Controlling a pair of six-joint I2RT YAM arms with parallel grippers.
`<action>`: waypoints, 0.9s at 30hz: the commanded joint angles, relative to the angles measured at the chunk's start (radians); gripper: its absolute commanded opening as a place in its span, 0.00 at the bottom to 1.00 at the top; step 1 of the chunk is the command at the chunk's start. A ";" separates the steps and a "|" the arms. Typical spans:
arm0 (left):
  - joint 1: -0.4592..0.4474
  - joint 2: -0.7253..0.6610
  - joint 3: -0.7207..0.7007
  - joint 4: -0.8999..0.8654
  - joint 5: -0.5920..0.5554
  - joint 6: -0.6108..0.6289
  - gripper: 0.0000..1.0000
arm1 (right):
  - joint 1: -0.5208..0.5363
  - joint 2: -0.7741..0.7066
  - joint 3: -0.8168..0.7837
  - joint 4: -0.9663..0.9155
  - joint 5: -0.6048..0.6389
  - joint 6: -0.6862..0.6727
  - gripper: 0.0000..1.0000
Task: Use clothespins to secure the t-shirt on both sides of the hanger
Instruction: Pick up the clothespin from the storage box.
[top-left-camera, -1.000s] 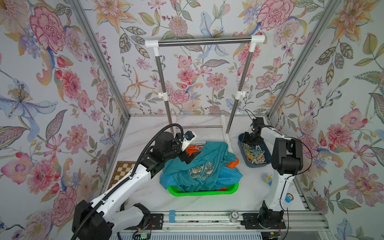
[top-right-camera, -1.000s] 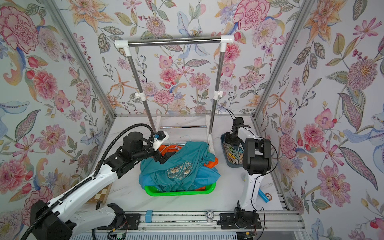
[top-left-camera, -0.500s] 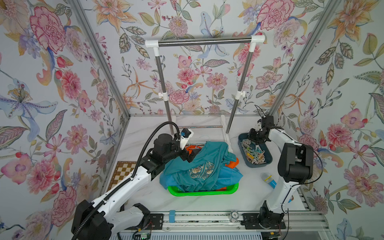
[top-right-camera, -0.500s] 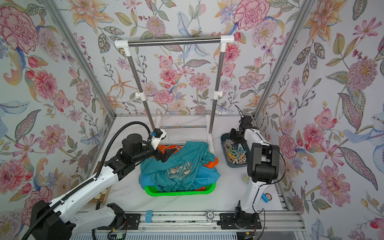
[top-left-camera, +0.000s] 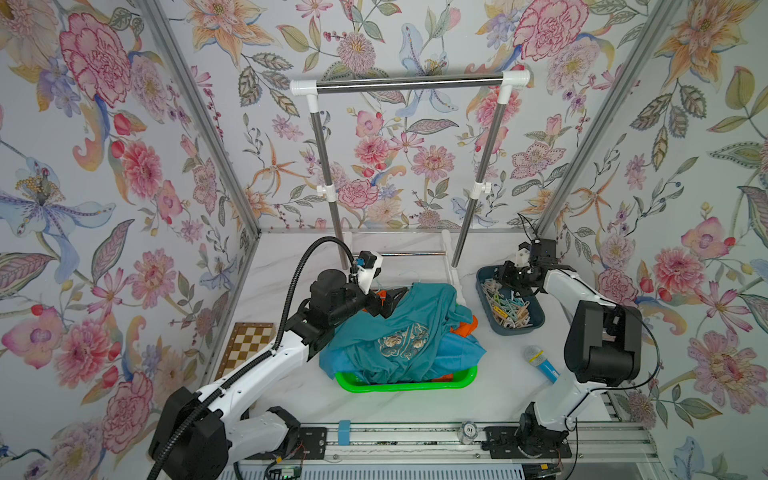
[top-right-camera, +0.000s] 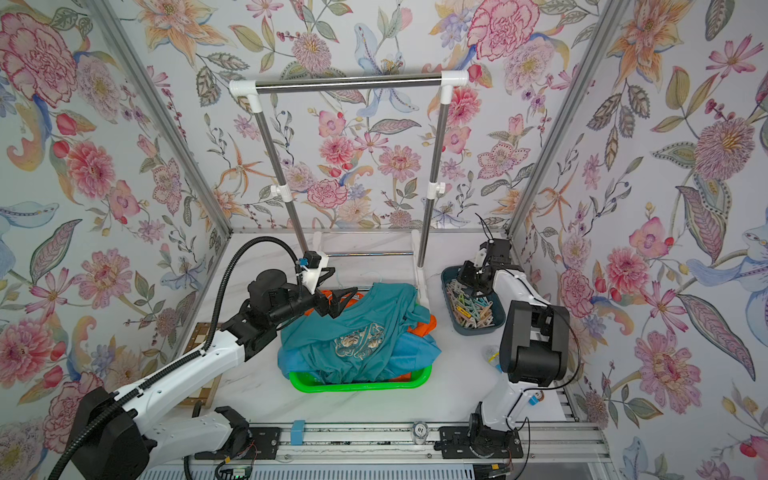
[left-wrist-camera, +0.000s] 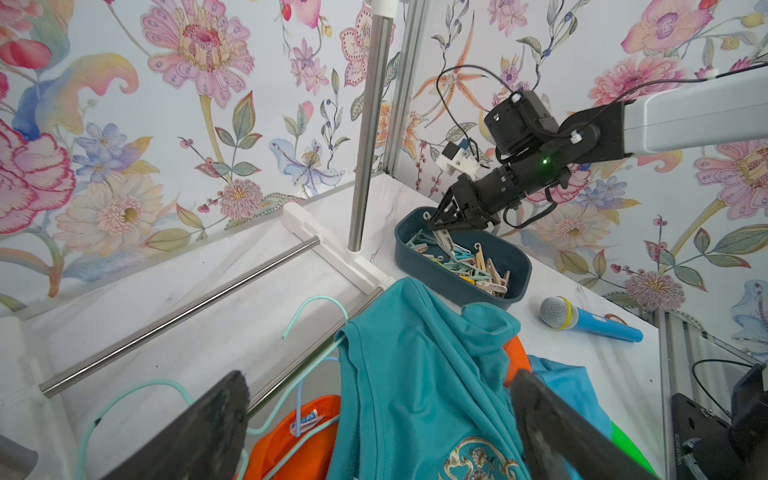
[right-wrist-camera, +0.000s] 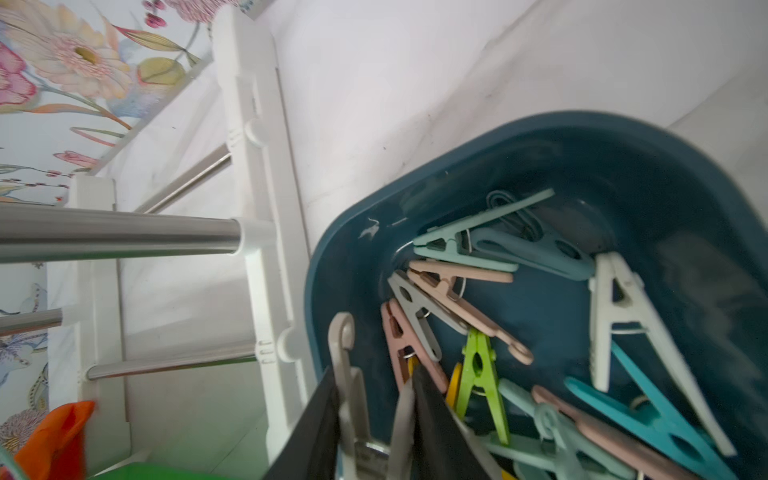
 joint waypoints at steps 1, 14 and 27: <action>0.005 0.042 0.036 -0.006 0.029 -0.020 1.00 | -0.009 -0.070 -0.027 0.029 -0.018 0.008 0.29; -0.004 0.119 0.110 -0.007 0.134 -0.032 1.00 | 0.055 -0.350 -0.162 0.239 -0.222 -0.059 0.33; -0.017 0.227 0.162 0.293 0.310 -0.232 1.00 | 0.291 -0.462 -0.112 0.314 -0.351 -0.009 0.34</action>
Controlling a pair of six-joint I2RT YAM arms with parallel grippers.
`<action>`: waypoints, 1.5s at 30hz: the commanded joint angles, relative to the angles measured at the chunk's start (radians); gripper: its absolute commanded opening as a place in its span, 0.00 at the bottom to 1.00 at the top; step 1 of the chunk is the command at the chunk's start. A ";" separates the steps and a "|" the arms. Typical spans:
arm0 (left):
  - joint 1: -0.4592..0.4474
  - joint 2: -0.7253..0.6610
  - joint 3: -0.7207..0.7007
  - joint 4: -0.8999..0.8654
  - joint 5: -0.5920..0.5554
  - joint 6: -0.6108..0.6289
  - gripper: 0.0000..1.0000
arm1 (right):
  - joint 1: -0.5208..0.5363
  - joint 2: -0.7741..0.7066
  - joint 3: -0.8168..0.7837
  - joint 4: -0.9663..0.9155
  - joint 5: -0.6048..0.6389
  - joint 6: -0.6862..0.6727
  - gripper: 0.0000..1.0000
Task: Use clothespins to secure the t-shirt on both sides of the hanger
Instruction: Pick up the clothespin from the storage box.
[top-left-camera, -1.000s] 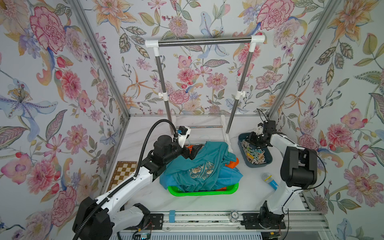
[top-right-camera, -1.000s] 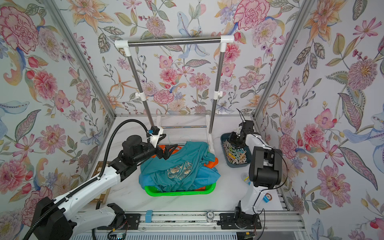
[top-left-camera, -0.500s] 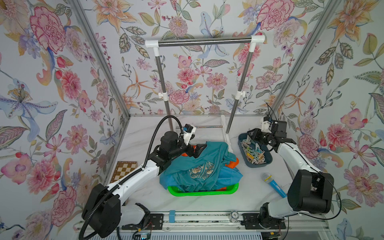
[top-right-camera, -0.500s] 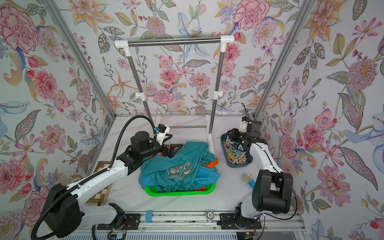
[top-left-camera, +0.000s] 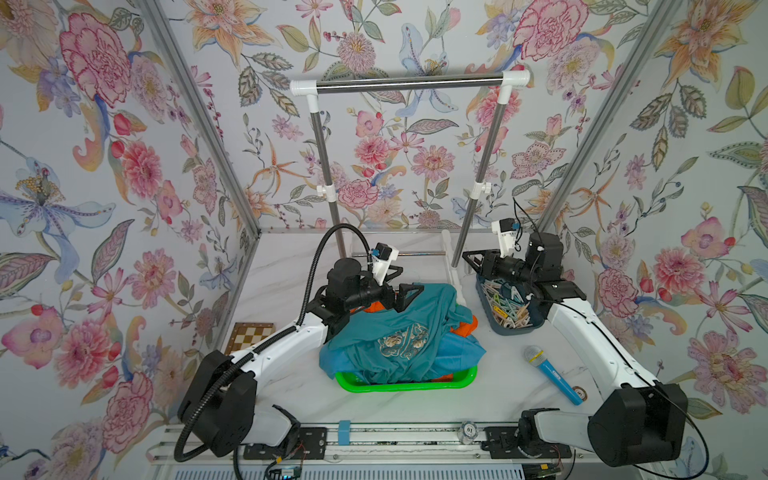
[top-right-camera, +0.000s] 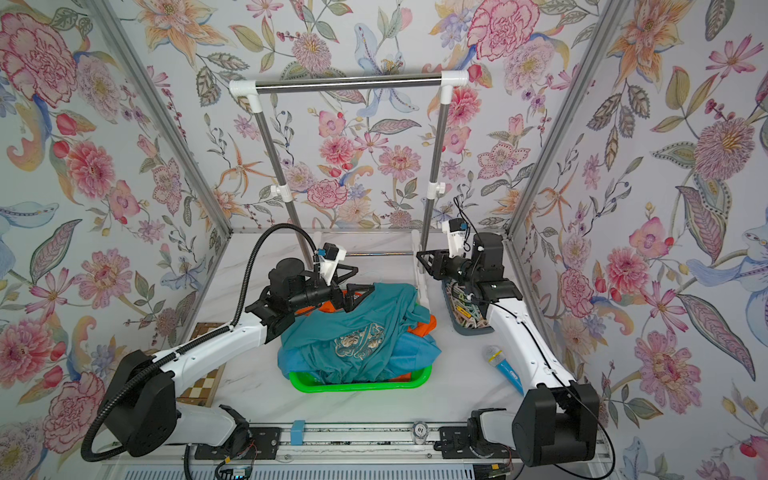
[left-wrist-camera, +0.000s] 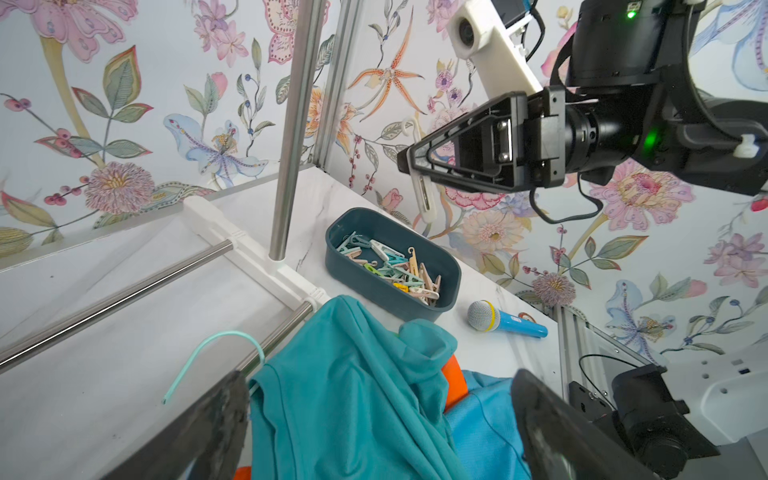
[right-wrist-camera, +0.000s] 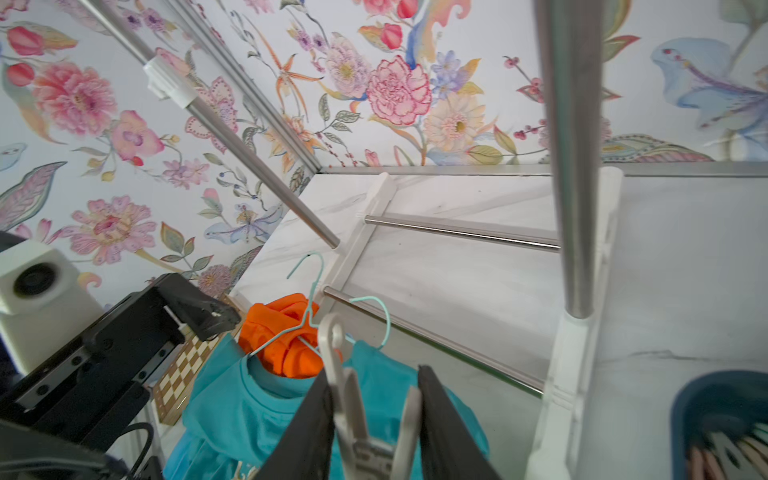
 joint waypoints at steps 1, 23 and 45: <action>-0.007 0.030 0.055 0.168 0.093 -0.098 1.00 | 0.043 -0.028 0.033 0.074 -0.076 0.035 0.34; -0.006 0.174 0.094 0.832 0.391 -0.546 1.00 | 0.257 -0.064 0.065 0.367 -0.265 0.278 0.34; -0.005 0.168 0.106 0.866 0.425 -0.603 0.53 | 0.322 -0.065 0.077 0.433 -0.294 0.317 0.34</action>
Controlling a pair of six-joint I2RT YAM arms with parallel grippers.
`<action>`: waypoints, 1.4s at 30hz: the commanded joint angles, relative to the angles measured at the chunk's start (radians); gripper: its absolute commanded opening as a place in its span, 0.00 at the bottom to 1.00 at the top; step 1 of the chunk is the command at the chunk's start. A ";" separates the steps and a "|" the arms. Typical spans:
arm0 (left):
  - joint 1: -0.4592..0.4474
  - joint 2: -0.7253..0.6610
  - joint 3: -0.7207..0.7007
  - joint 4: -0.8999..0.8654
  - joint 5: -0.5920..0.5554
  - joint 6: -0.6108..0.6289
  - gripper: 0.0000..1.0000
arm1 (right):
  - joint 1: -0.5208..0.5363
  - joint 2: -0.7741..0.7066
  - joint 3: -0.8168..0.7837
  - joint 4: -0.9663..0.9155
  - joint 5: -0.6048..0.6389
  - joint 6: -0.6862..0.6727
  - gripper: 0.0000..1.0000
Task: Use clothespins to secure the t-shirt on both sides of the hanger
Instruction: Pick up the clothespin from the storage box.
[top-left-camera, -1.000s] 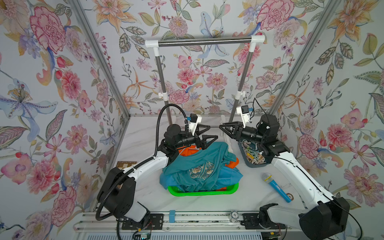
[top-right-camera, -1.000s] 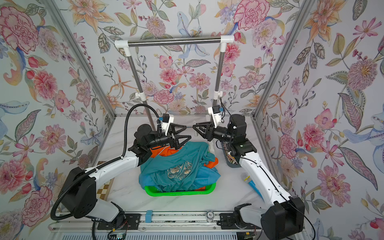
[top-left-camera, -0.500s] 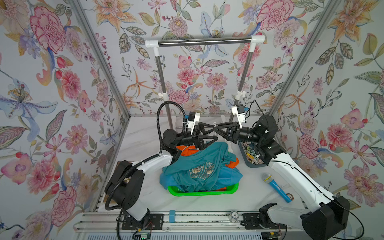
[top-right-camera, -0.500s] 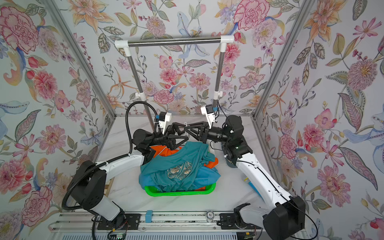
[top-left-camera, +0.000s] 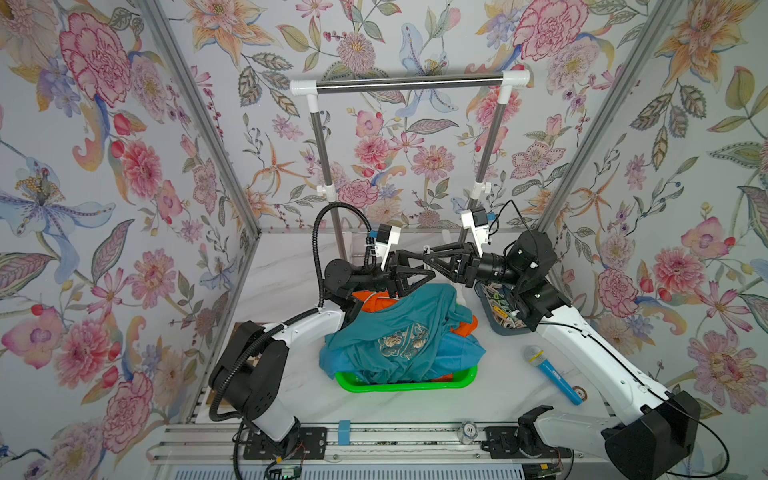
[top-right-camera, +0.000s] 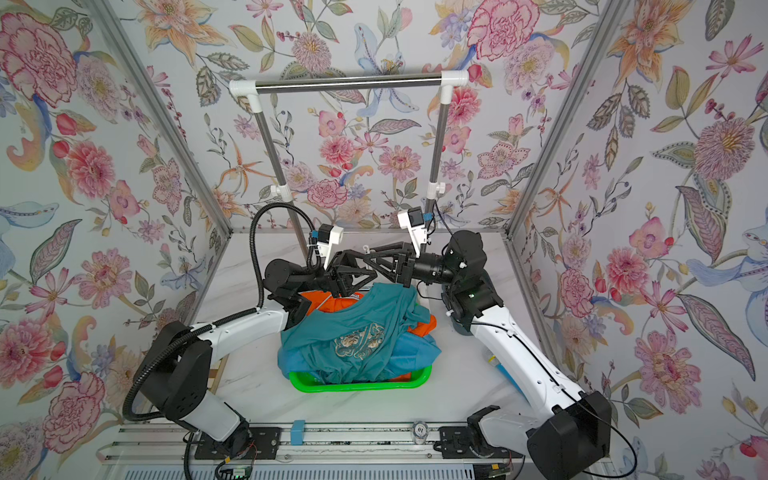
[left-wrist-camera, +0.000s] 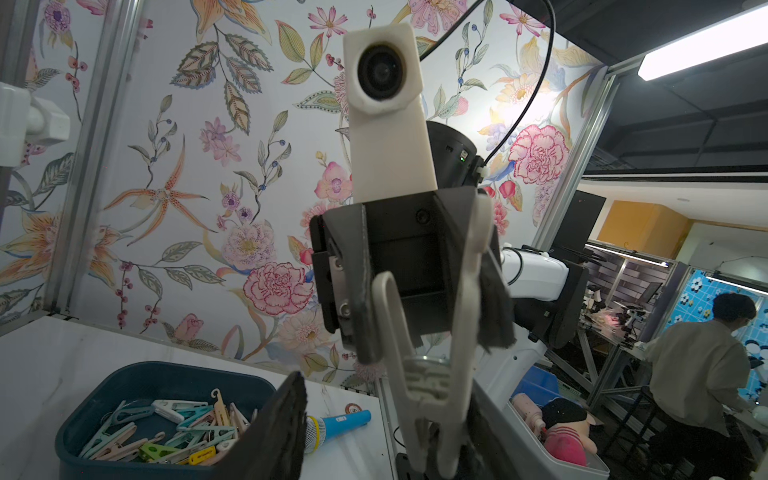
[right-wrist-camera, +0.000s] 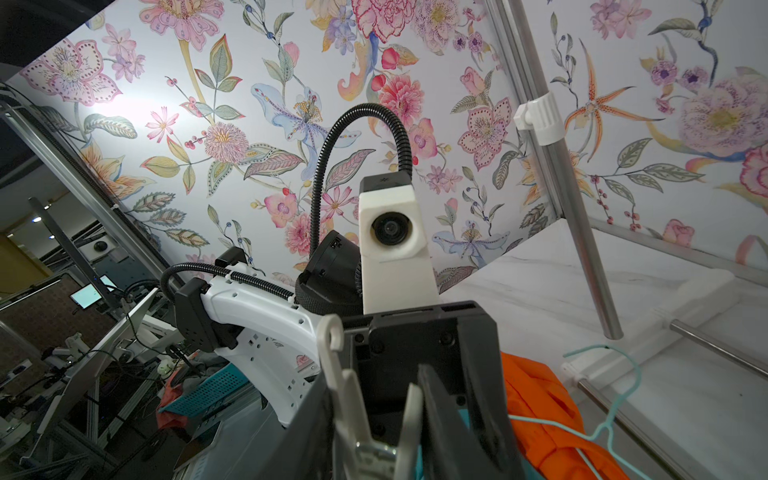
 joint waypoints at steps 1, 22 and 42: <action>-0.004 -0.028 0.020 0.032 0.018 -0.006 0.52 | 0.012 -0.005 0.022 0.031 -0.020 -0.001 0.34; 0.009 0.007 0.034 0.103 0.044 -0.109 0.13 | 0.012 -0.050 0.040 -0.186 0.029 -0.206 0.46; 0.010 -0.167 0.066 -0.592 -0.065 0.438 0.10 | -0.018 0.059 0.272 -0.415 -0.018 -0.286 0.64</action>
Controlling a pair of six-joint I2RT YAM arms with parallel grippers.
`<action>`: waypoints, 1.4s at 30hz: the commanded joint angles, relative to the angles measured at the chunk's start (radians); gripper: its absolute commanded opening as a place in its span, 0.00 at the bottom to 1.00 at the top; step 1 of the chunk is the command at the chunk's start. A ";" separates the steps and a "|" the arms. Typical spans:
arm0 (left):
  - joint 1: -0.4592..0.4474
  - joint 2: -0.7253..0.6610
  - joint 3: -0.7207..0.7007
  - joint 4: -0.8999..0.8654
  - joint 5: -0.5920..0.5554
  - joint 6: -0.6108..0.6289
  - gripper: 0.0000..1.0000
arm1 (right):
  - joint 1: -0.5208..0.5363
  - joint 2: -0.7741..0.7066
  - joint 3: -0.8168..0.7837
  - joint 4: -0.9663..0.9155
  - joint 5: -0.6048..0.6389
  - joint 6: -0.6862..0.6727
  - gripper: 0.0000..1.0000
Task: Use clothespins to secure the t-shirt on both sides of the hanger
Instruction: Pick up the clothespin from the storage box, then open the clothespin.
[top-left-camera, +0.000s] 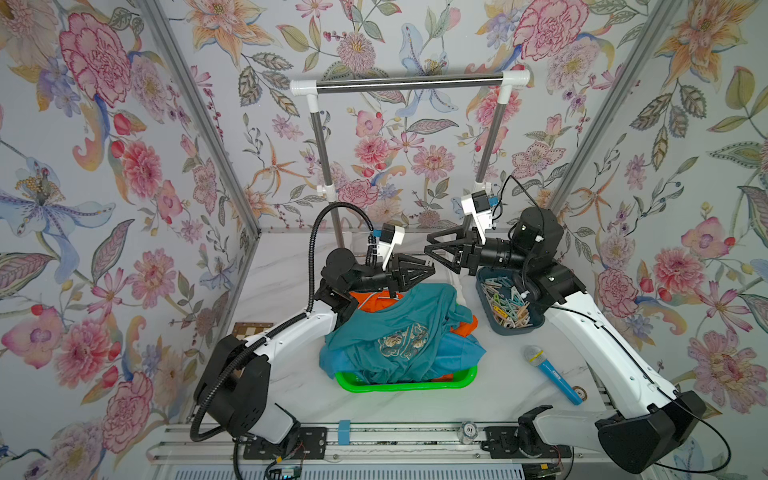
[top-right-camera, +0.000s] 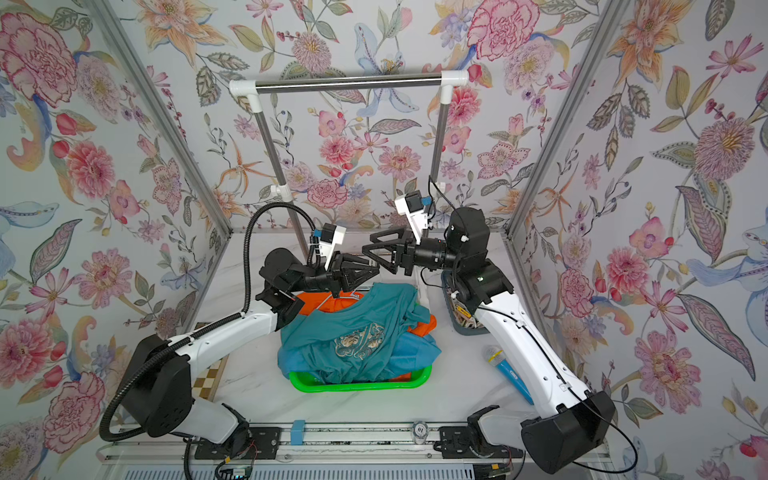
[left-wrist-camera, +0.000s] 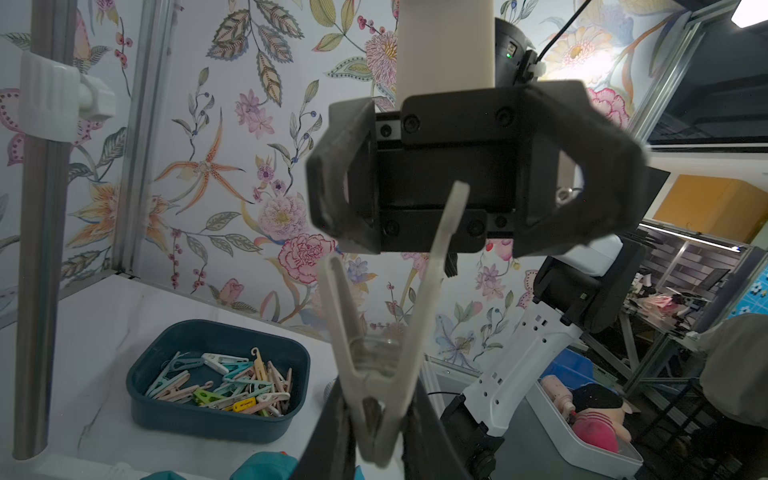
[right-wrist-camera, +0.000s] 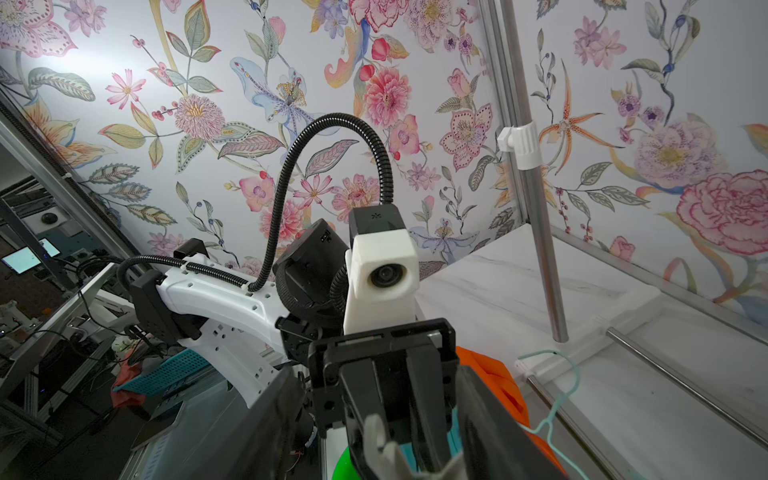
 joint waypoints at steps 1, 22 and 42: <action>0.008 -0.050 0.035 -0.159 -0.028 0.153 0.10 | 0.001 0.001 0.020 -0.056 -0.020 -0.042 0.65; 0.007 -0.072 0.021 -0.159 -0.042 0.153 0.10 | -0.018 0.072 0.039 -0.055 -0.135 -0.037 0.49; 0.010 -0.056 0.028 -0.121 -0.029 0.117 0.11 | -0.024 0.099 0.029 -0.073 -0.140 -0.067 0.42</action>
